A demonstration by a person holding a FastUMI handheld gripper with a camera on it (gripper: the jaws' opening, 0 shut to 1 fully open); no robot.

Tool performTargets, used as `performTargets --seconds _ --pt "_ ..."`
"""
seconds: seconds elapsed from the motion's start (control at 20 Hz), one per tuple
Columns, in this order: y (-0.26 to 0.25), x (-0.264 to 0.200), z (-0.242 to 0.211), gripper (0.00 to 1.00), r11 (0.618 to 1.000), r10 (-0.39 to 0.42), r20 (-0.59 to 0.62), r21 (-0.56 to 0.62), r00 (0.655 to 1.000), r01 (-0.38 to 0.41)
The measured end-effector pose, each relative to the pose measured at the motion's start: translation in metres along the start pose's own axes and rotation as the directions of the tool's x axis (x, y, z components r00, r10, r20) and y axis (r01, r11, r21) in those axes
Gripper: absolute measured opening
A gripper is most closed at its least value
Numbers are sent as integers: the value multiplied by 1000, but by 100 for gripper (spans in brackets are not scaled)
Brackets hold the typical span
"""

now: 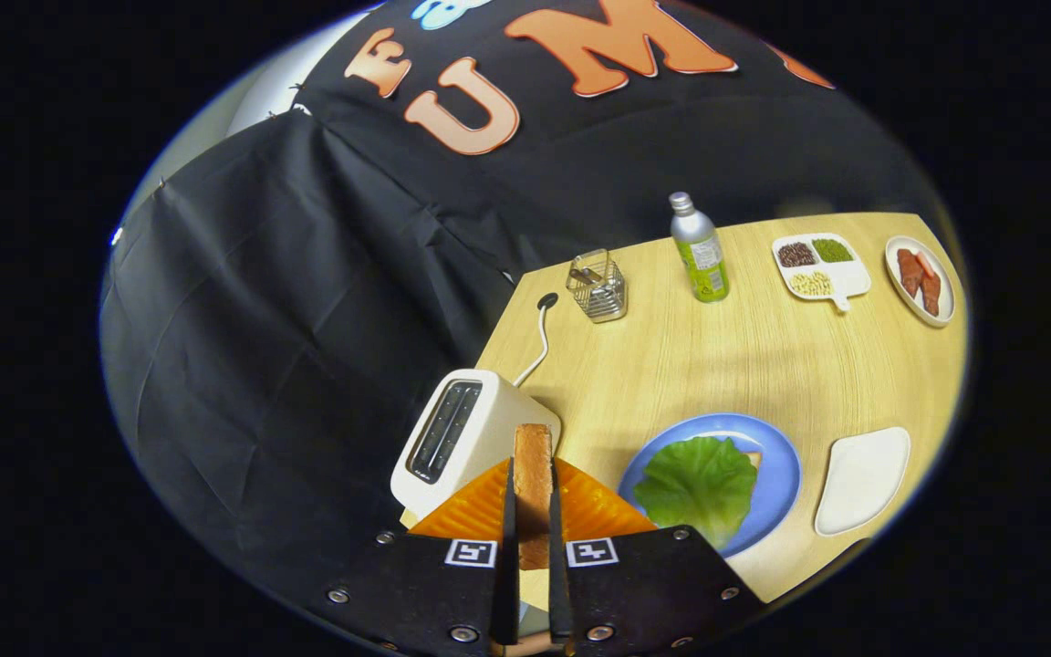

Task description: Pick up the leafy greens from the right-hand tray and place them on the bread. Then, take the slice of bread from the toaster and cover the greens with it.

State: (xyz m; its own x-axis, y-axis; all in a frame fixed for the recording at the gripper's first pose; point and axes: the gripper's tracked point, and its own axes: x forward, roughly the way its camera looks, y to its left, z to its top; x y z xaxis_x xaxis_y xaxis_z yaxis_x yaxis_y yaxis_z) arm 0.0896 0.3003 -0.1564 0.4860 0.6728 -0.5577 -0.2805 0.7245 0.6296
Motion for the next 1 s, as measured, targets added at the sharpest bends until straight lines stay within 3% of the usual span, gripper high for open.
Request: performTargets --seconds 1.0 --pt "-148 44 -41 13 982 -54 3 181 999 53"
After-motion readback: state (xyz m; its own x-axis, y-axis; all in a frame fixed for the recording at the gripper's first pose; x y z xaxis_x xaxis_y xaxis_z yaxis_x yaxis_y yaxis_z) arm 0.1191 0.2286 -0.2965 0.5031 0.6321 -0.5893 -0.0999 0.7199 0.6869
